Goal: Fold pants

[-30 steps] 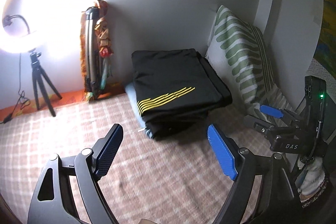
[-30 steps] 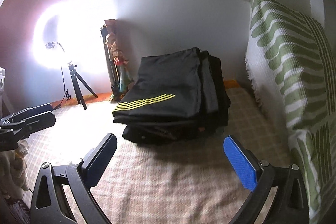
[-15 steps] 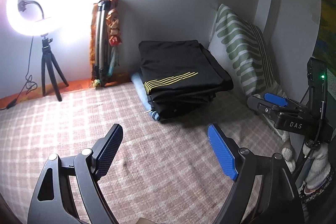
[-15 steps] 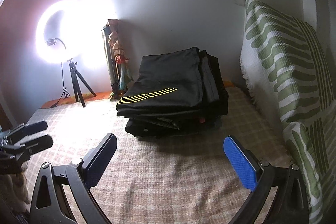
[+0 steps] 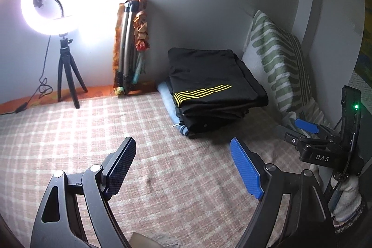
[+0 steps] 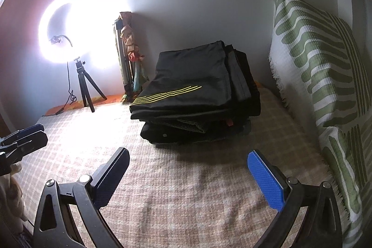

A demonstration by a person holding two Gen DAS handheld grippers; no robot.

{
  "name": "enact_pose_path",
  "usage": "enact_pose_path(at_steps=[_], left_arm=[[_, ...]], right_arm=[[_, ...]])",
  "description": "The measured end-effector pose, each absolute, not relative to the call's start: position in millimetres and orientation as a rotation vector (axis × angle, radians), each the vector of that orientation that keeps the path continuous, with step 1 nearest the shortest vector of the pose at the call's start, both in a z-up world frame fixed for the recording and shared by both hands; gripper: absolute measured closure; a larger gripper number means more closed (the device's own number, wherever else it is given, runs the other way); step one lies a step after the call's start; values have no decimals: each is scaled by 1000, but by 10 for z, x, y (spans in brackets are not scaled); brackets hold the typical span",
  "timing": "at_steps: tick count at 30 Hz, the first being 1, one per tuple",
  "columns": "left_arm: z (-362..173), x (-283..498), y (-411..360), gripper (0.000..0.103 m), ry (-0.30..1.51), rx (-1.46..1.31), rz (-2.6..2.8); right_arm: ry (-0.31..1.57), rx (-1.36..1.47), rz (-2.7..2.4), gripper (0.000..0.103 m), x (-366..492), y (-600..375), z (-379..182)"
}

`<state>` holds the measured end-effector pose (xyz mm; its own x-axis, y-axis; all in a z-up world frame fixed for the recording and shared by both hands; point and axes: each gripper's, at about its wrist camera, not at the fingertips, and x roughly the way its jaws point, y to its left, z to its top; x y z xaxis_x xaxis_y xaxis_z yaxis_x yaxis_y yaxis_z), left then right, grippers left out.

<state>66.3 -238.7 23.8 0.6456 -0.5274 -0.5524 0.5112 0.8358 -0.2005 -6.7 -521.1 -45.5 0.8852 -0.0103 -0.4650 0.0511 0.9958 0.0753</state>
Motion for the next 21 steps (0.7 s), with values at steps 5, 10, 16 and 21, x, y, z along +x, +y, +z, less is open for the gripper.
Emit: enact_pose_path(at_steps=[5, 10, 16, 21], left_arm=[[233, 629, -2415, 20, 627, 4, -574], [232, 614, -2435, 19, 623, 27, -566], [232, 618, -2440, 18, 621, 33, -557], [227, 623, -2438, 18, 628, 32, -556]], right_arm=[[480, 90, -28, 0, -67, -5217, -447], [476, 96, -23, 0, -57, -5207, -431], [477, 94, -16, 0, -43, -5170, -421], [478, 96, -15, 0, -40, -5171, -426]])
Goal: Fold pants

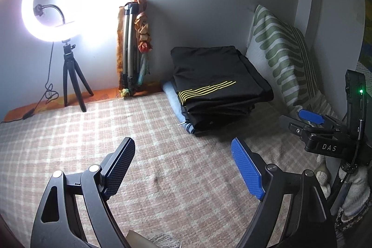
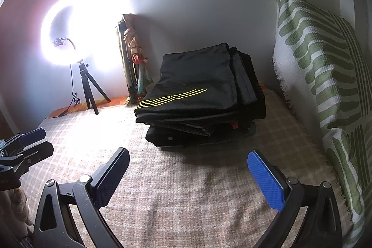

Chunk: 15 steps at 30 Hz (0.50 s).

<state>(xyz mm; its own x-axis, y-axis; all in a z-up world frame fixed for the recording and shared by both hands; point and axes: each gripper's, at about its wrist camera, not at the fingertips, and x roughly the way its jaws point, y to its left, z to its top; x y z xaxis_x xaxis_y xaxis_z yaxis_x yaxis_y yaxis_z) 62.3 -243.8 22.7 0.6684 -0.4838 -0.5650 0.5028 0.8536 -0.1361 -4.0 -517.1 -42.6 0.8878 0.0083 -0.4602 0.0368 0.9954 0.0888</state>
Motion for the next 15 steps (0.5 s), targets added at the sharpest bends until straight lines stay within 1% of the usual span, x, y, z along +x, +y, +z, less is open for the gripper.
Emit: enact_pose_path(at_steps=[15], left_arm=[[220, 581, -2416, 18, 615, 63, -536]], right_arm=[[491, 93, -2, 0, -49, -5095, -446]])
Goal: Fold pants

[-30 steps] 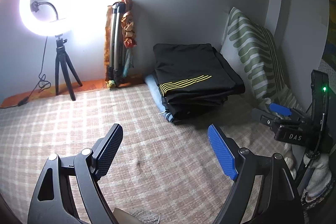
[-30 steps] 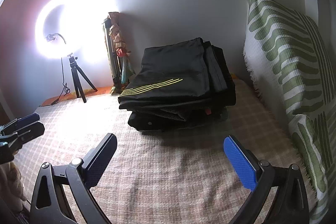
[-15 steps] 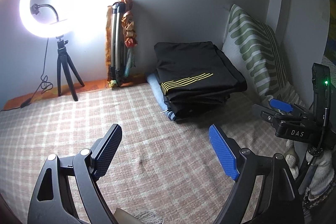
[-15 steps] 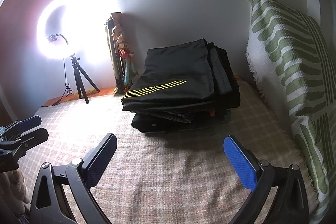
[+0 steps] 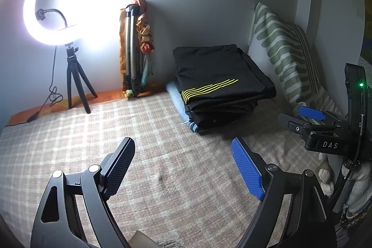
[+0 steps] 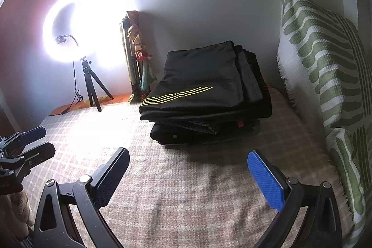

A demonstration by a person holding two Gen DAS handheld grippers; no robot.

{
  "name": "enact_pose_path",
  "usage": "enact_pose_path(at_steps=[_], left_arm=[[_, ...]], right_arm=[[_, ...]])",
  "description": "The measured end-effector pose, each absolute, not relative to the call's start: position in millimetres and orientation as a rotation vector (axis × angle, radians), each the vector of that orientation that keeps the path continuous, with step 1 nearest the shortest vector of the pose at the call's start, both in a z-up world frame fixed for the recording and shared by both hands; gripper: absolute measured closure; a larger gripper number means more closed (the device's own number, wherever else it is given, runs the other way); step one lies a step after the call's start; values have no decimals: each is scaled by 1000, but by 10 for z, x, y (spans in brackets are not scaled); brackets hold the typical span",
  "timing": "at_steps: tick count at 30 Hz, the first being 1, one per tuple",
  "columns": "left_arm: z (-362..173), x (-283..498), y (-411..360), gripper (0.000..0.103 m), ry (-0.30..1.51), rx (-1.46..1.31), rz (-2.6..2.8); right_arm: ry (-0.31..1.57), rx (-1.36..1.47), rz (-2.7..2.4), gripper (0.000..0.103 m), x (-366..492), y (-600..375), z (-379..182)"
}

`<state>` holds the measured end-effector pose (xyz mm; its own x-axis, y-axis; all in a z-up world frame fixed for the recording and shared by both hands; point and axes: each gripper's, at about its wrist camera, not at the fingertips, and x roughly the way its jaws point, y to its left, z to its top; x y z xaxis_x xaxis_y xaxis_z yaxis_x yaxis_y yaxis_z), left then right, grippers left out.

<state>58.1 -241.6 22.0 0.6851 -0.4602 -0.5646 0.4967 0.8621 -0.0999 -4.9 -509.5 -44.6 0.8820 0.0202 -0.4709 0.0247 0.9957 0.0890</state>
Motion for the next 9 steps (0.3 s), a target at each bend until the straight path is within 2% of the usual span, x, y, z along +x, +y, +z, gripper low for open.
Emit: enact_pose_path(at_steps=[9], left_arm=[[187, 589, -2377, 18, 631, 62, -525]], right_arm=[[496, 99, 3, 0, -35, -5087, -454]])
